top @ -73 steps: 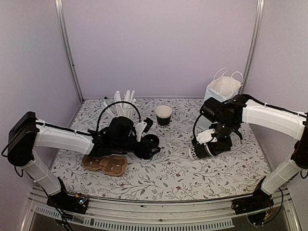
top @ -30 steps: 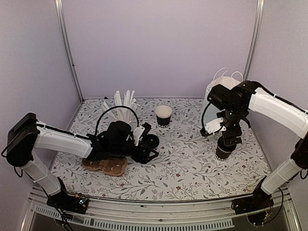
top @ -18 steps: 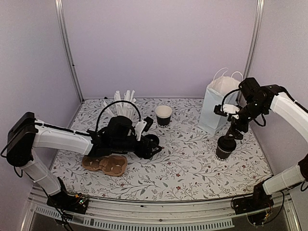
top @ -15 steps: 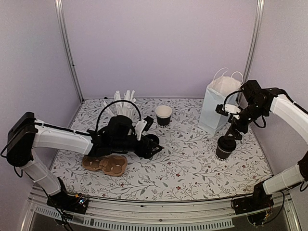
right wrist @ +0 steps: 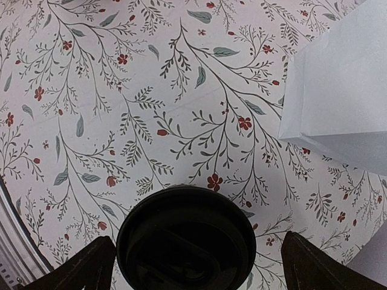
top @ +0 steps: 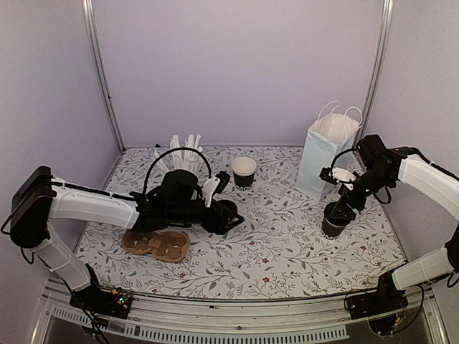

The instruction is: Pack the takeout coffee

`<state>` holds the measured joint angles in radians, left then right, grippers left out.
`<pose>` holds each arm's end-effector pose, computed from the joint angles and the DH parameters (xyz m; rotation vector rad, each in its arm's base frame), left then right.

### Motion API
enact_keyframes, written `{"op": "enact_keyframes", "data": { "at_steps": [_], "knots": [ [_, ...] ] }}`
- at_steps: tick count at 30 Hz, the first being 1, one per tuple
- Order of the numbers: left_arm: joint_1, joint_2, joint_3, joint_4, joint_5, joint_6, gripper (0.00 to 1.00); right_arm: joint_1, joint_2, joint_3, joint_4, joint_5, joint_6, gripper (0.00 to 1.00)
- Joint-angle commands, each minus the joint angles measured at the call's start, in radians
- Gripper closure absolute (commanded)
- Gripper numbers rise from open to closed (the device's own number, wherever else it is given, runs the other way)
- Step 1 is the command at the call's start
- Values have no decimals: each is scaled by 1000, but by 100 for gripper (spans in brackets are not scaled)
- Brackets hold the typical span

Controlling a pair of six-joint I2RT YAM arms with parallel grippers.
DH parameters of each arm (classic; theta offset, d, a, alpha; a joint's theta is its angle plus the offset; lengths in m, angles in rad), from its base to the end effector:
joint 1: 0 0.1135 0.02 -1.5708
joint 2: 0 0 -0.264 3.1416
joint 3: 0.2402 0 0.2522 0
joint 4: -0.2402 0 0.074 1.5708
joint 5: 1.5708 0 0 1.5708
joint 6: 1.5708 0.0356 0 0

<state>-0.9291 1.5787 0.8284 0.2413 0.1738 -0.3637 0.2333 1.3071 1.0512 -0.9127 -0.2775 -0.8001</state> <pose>0.1970 -0.2740 0.2012 0.7274 2.0976 -0.9383 0.2368 0.0663 0.2648 -1.3866 2.2864 0.2060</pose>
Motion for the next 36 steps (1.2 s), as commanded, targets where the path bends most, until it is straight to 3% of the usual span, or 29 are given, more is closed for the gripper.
{"op": "enact_keyframes", "data": {
  "at_steps": [1,5,18,30,36],
  "knots": [
    [-1,19,24,1,16,-7,22,-2,-23,-29,49,44,32,1],
    [-1,21,22,5,20,-8,22,-2,-25,-53,56,56,38,1],
    [-3,16,-2,29,27,-18,22,-3,-29,-54,11,55,54,29],
    [-4,2,-32,50,27,-18,22,-198,8,14,44,94,4,30],
    [-4,-5,-46,58,29,-16,22,-222,55,3,104,120,2,28]
  ]
}}
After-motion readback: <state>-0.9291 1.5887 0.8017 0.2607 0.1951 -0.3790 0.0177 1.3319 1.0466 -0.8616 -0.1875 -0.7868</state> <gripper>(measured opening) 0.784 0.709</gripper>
